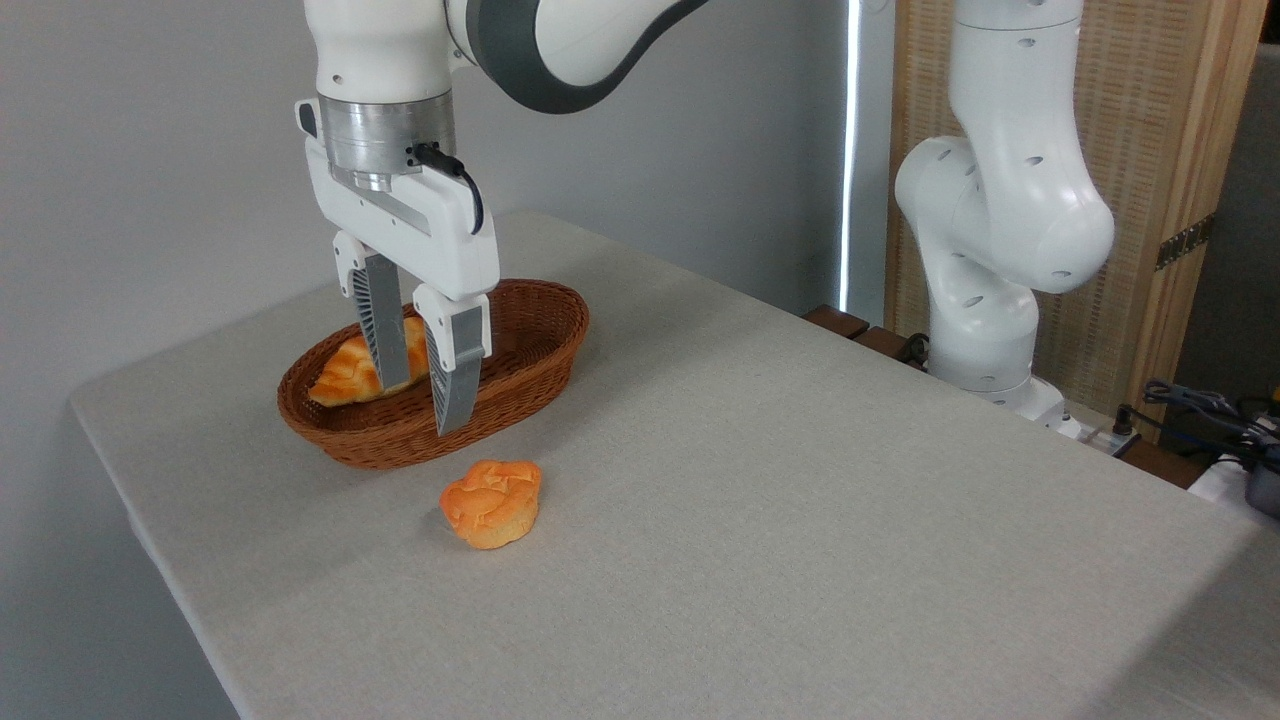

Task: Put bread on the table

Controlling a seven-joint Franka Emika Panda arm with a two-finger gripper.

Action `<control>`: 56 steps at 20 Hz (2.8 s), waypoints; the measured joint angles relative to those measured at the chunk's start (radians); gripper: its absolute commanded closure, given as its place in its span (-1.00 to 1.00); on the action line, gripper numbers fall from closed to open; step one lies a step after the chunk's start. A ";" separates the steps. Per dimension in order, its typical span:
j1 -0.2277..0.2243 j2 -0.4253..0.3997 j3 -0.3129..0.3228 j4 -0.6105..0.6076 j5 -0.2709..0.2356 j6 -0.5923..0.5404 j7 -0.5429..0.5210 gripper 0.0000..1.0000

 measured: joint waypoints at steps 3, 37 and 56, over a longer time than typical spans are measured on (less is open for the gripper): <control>-0.001 0.001 -0.001 0.000 0.000 0.000 0.000 -1.00; -0.332 0.188 -0.012 -0.070 -0.332 0.289 -0.102 -1.00; -0.364 0.216 -0.004 -0.070 -0.332 0.323 -0.118 0.39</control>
